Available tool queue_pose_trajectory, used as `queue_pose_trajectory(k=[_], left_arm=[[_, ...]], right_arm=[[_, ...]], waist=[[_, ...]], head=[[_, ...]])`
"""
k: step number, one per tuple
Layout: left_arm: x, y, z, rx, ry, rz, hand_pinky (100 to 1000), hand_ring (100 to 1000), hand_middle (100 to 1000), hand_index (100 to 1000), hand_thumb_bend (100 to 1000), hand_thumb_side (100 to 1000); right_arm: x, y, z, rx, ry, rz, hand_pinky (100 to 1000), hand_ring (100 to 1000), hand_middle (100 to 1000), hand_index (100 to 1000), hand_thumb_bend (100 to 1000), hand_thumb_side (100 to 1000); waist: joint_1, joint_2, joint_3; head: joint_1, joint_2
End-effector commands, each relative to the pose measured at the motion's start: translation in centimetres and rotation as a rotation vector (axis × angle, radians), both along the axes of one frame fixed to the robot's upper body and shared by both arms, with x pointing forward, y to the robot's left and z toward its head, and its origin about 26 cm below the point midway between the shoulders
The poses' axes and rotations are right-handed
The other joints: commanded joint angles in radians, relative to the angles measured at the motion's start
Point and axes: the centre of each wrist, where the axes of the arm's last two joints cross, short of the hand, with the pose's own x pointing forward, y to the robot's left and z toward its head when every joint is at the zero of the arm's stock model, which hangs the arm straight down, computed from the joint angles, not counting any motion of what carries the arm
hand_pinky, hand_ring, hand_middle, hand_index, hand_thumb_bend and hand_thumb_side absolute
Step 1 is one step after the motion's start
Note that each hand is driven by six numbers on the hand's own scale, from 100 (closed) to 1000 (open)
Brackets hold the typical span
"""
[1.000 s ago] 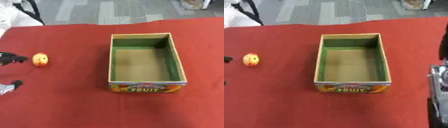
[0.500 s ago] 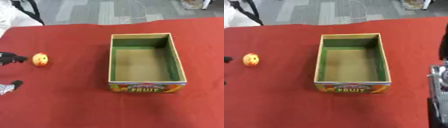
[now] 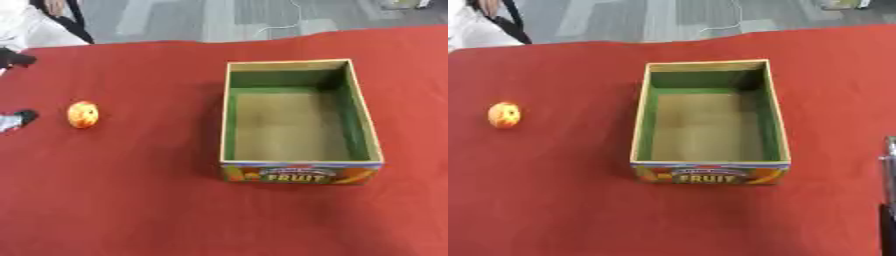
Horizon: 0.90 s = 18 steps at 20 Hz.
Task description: Pick up objects on the table and place them in the box.
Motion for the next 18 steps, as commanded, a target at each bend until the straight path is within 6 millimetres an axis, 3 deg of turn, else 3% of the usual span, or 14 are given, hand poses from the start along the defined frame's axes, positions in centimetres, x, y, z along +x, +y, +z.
queue_pose_trajectory(k=[1, 8, 18], left_arm=[[0.0, 1.7, 1.8, 0.007, -0.039, 0.045, 651, 805, 831, 1000, 339, 745], [0.4, 3.9, 1.3, -0.005, -0.051, 0.046, 651, 804, 831, 1000, 330, 746], [0.4, 4.0, 1.2, -0.015, -0.021, 0.008, 647, 801, 826, 1000, 318, 768]], right_arm=[[-0.4, -0.4, 0.9, -0.01, -0.033, -0.006, 846, 860, 620, 819, 100, 1000], [-0.4, -0.4, 0.8, -0.01, -0.032, -0.006, 846, 860, 620, 819, 100, 1000], [-0.4, -0.4, 0.8, -0.008, -0.03, -0.002, 847, 861, 620, 821, 100, 1000]], waist=[[-0.001, -0.017, 0.004], [-0.001, -0.018, 0.006], [0.0, -0.019, 0.006]], head=[[-0.003, -0.009], [-0.004, -0.008], [-0.001, -0.018]])
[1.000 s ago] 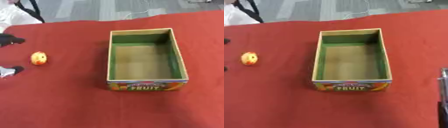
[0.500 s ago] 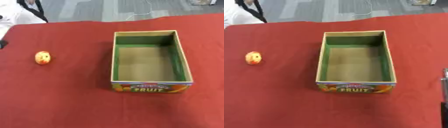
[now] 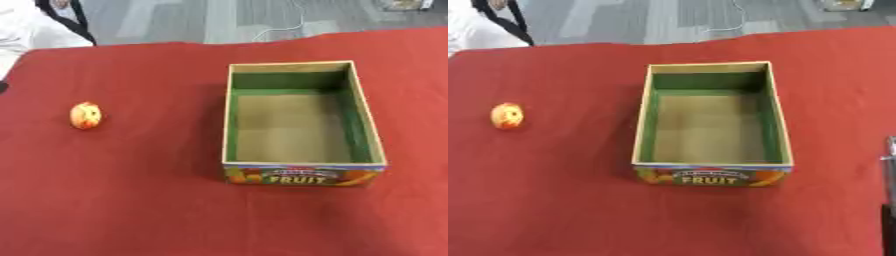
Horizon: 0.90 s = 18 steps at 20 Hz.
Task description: Pick up objects on the table and place them in the box.
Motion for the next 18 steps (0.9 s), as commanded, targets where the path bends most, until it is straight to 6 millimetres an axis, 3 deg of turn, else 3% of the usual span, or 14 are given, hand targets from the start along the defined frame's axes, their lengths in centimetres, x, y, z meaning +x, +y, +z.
queue_pose_trajectory(k=[1, 10, 18], left_arm=[[-0.4, 0.1, 2.4, 0.047, -0.006, -0.017, 647, 801, 819, 1000, 329, 772], [1.4, -1.0, 1.8, 0.102, 0.11, -0.1, 649, 805, 816, 1000, 426, 798], [2.5, -0.8, 1.2, 0.125, 0.168, -0.125, 649, 804, 809, 1000, 450, 799]], right_arm=[[-0.4, -0.1, 0.8, -0.01, -0.031, 0.006, 847, 861, 620, 822, 100, 1000], [-0.4, 0.1, 1.0, -0.016, -0.035, 0.023, 848, 862, 620, 822, 100, 1000], [-0.4, 0.1, 1.2, -0.02, -0.037, 0.03, 849, 863, 619, 822, 100, 1000]], waist=[[0.0, -0.018, 0.0], [-0.002, -0.006, -0.017], [0.002, 0.003, -0.027]], head=[[0.003, -0.009], [0.025, -0.019], [0.03, -0.032]])
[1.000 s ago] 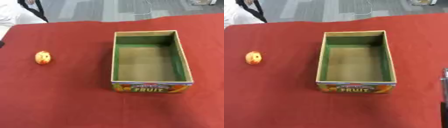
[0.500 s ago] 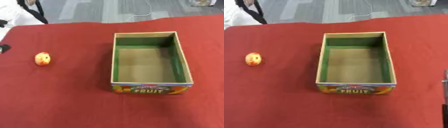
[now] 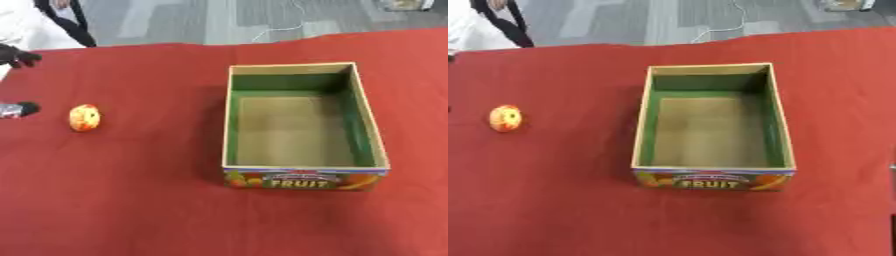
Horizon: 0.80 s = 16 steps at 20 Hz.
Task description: Pick up objects on the table and place them in the box.
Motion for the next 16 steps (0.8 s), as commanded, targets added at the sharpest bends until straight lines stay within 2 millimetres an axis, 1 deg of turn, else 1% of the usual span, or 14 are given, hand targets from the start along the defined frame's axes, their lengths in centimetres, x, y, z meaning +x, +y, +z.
queue_pose_trajectory(k=[1, 6, 11, 12, 13, 16], left_arm=[[-0.1, 0.4, 1.3, 0.035, -0.005, -0.001, 649, 803, 809, 1000, 453, 802], [0.4, 0.6, 0.8, 0.029, 0.028, -0.017, 649, 801, 814, 1000, 508, 823], [1.2, 0.0, 0.9, 0.039, 0.044, -0.05, 649, 801, 803, 1000, 495, 797], [1.3, -0.2, 0.9, 0.044, 0.046, -0.057, 646, 799, 798, 1000, 466, 780], [1.5, -0.4, 0.9, 0.05, 0.049, -0.066, 646, 800, 797, 1000, 463, 777], [2.1, -1.0, 0.8, 0.069, 0.065, -0.077, 645, 800, 797, 1000, 481, 787]], right_arm=[[-0.4, -0.1, 0.9, -0.013, -0.035, 0.009, 849, 863, 619, 822, 100, 1000], [-0.4, -0.1, 1.0, -0.011, -0.036, 0.01, 850, 864, 619, 823, 100, 1000], [-0.4, -0.1, 1.2, -0.015, -0.039, 0.015, 850, 864, 619, 823, 100, 1000], [-0.4, 0.0, 1.2, -0.016, -0.04, 0.017, 850, 864, 618, 822, 100, 1000], [-0.4, 0.0, 1.2, -0.017, -0.041, 0.018, 850, 864, 618, 822, 100, 1000], [-0.4, 0.0, 1.4, -0.02, -0.042, 0.02, 851, 864, 618, 822, 100, 1000]], waist=[[0.002, -0.017, -0.003], [0.004, -0.01, -0.012], [0.002, -0.002, -0.018], [0.002, 0.0, -0.019], [0.001, 0.002, -0.02], [0.001, 0.006, -0.024]], head=[[0.007, -0.02], [0.02, -0.025], [0.018, -0.027], [0.017, -0.026], [0.016, -0.025], [0.015, -0.022]])
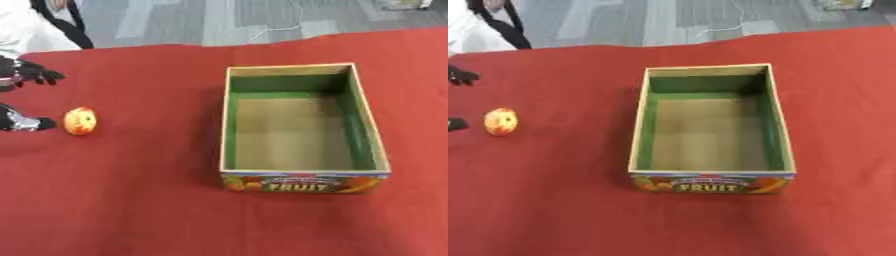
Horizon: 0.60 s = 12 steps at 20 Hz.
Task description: Pick up objects on the table and place them in the box.
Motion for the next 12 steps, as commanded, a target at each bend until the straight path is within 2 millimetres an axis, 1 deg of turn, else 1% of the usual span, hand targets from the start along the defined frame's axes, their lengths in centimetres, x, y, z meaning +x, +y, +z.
queue_pose_trajectory(k=[1, 7, 12], left_arm=[[0.0, 0.1, 1.3, 0.046, -0.006, 0.006, 644, 800, 797, 1000, 483, 787], [0.6, 0.2, 0.8, 0.045, 0.013, 0.023, 640, 798, 794, 1000, 474, 789], [0.9, 0.9, 0.1, 0.046, 0.032, 0.062, 637, 800, 794, 1000, 479, 779]], right_arm=[[-0.4, 0.0, 1.1, -0.017, -0.039, 0.01, 851, 864, 618, 822, 100, 1000], [-0.4, 0.0, 1.2, -0.018, -0.041, 0.013, 851, 864, 618, 822, 100, 1000], [-0.4, 0.0, 1.2, -0.016, -0.045, 0.014, 852, 865, 619, 822, 100, 1000]], waist=[[-0.002, -0.017, -0.002], [-0.001, -0.015, -0.008], [0.0, -0.013, -0.014]], head=[[-0.002, -0.008], [-0.004, 0.001], [0.006, -0.004]])
